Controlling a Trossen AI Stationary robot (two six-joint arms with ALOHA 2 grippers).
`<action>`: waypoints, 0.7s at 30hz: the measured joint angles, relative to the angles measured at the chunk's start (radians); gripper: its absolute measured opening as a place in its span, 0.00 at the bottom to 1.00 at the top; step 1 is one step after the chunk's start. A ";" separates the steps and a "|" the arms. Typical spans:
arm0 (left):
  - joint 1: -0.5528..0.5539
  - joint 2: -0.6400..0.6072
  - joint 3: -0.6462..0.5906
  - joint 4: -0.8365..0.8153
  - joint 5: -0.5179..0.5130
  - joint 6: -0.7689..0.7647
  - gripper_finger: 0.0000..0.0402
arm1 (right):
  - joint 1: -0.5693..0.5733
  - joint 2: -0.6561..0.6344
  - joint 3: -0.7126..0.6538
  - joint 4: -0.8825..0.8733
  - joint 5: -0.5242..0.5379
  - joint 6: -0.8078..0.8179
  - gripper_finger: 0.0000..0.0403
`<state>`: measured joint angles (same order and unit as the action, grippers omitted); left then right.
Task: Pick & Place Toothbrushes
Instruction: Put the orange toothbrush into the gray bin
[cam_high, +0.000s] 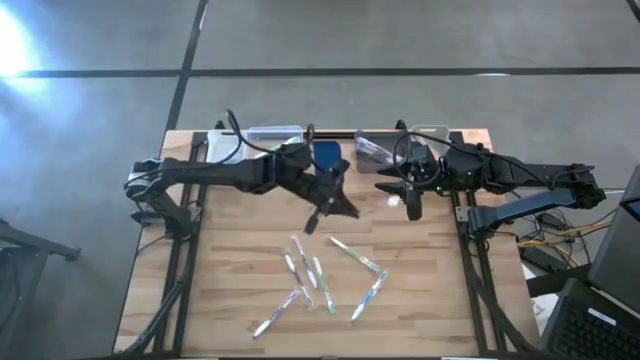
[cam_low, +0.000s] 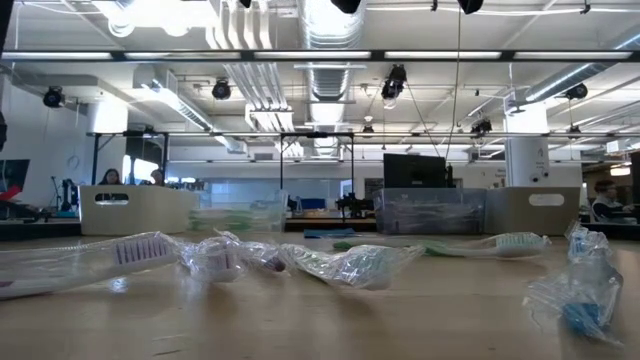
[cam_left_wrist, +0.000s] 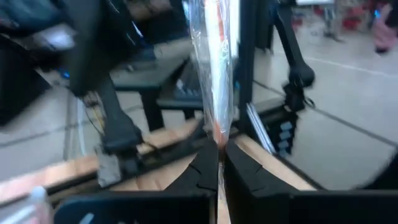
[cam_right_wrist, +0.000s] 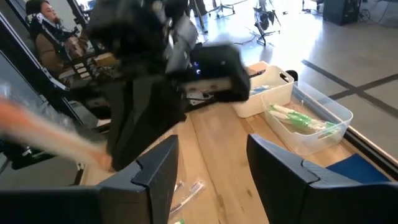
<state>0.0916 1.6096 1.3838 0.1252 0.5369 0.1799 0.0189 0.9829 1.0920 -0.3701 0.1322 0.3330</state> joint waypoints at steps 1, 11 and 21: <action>0.004 0.000 0.000 0.026 -0.012 -0.013 0.02 | 0.000 0.000 0.000 0.000 0.000 -0.001 0.45; 0.044 0.026 0.000 0.155 -0.218 -0.073 0.02 | 0.000 0.000 0.000 0.009 0.002 -0.004 0.46; 0.071 0.029 0.000 0.224 -0.228 -0.110 0.02 | 0.001 0.001 0.001 0.098 -0.013 -0.057 0.51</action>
<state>0.1626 1.6382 1.3842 0.3495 0.3087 0.0700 0.0196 0.9840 1.0927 -0.2723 0.1192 0.2762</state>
